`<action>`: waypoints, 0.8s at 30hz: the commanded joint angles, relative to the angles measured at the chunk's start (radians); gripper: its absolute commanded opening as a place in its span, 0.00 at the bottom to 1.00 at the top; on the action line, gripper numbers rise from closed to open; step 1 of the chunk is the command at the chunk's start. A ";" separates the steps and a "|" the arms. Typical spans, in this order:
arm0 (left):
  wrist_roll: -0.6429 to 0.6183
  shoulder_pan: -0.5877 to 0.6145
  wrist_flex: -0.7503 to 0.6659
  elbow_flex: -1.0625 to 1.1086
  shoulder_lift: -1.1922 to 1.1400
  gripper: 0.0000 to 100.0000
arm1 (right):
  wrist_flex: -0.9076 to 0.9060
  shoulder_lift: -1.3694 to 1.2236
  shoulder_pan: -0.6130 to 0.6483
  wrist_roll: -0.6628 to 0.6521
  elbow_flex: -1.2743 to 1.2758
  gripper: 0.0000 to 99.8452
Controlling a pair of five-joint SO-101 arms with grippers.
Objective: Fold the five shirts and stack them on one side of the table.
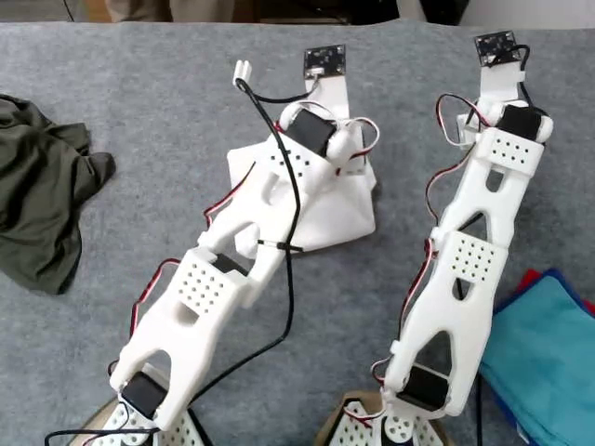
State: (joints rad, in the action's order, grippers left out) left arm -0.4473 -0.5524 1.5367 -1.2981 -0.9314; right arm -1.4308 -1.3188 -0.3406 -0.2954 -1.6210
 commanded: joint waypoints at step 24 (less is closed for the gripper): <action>0.236 0.325 0.227 0.164 0.394 0.02 | 0.018 0.005 -0.031 -0.011 -0.048 0.01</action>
State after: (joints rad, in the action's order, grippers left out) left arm -0.2447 -0.2209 1.7484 -1.2075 -0.6981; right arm -1.4308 -1.3188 -0.3621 -0.2954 -1.6210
